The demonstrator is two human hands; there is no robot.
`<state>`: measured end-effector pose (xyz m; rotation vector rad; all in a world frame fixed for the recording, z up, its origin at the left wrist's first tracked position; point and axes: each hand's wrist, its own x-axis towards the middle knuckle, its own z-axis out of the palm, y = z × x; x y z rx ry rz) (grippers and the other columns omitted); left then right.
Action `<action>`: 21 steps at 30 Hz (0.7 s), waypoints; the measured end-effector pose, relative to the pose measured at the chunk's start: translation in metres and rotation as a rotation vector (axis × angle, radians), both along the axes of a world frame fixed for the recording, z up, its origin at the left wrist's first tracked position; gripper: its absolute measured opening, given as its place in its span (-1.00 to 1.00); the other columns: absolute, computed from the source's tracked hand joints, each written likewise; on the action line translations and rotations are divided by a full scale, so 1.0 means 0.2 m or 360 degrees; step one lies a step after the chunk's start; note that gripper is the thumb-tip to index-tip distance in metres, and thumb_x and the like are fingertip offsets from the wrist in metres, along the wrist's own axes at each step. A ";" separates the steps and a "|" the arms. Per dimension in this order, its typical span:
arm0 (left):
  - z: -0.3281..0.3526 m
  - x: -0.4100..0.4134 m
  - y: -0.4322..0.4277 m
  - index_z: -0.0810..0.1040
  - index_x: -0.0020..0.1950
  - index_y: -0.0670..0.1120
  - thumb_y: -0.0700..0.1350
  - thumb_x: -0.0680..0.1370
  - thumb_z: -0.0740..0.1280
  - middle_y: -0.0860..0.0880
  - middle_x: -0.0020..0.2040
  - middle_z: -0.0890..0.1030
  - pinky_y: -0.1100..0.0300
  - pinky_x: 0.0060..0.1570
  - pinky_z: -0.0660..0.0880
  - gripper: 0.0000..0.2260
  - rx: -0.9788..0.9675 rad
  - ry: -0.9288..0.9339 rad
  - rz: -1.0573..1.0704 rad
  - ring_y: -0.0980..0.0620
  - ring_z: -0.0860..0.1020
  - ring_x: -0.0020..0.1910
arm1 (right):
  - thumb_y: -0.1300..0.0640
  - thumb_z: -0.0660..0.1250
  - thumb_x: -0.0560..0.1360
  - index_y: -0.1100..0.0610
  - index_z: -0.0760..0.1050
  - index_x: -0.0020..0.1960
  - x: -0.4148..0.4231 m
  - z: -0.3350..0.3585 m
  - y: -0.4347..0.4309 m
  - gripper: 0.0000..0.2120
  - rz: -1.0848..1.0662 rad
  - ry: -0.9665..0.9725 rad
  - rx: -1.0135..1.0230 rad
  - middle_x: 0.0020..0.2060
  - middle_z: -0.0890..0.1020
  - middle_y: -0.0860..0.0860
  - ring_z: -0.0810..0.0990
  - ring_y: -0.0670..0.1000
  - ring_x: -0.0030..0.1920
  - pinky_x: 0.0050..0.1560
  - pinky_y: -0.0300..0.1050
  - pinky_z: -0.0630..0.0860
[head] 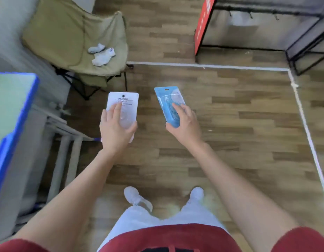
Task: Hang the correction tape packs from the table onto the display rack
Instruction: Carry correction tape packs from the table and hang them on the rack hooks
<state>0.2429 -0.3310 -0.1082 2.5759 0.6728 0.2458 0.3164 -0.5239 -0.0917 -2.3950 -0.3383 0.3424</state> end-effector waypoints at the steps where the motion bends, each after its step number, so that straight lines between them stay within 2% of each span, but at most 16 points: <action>1: -0.02 0.07 -0.13 0.33 0.47 -0.16 -0.04 0.44 0.45 -0.15 0.42 0.38 0.03 0.35 0.18 -0.36 -0.0006 -0.0012 -0.0063 -0.22 0.32 0.35 | 0.09 0.37 0.45 0.09 0.31 0.44 0.02 -0.01 -0.15 -0.42 -0.0057 0.0026 0.0005 0.39 0.30 0.07 0.29 0.11 0.35 0.33 -0.10 0.26; 5: -0.08 0.31 -0.71 0.34 0.46 -0.17 -0.07 0.43 0.46 -0.15 0.41 0.39 0.02 0.29 0.25 -0.36 -0.0071 -0.0011 -0.0306 -0.24 0.37 0.29 | 0.08 0.37 0.45 0.08 0.31 0.44 0.10 -0.04 -0.75 -0.41 -0.0240 0.0039 -0.0021 0.40 0.29 0.05 0.28 0.08 0.35 0.34 -0.10 0.26; 11: -0.12 0.61 -1.42 0.32 0.47 -0.15 -0.04 0.47 0.43 -0.13 0.45 0.35 0.03 0.41 0.15 -0.38 -0.0172 0.0018 -0.0554 -0.21 0.29 0.38 | 0.08 0.38 0.45 0.10 0.29 0.45 0.25 -0.06 -1.47 -0.40 -0.0543 0.0063 -0.0044 0.40 0.27 0.07 0.29 0.09 0.37 0.35 -0.03 0.29; 21: -0.14 1.27 -2.01 0.23 0.51 -0.03 0.00 0.49 0.37 -0.01 0.49 0.27 -0.04 0.40 0.17 -0.37 -0.0250 0.0026 -0.0769 -0.15 0.20 0.44 | 0.06 0.38 0.45 0.11 0.29 0.46 0.72 -0.09 -2.06 -0.39 -0.0830 -0.0024 -0.0089 0.39 0.31 0.08 0.30 0.09 0.38 0.36 0.00 0.28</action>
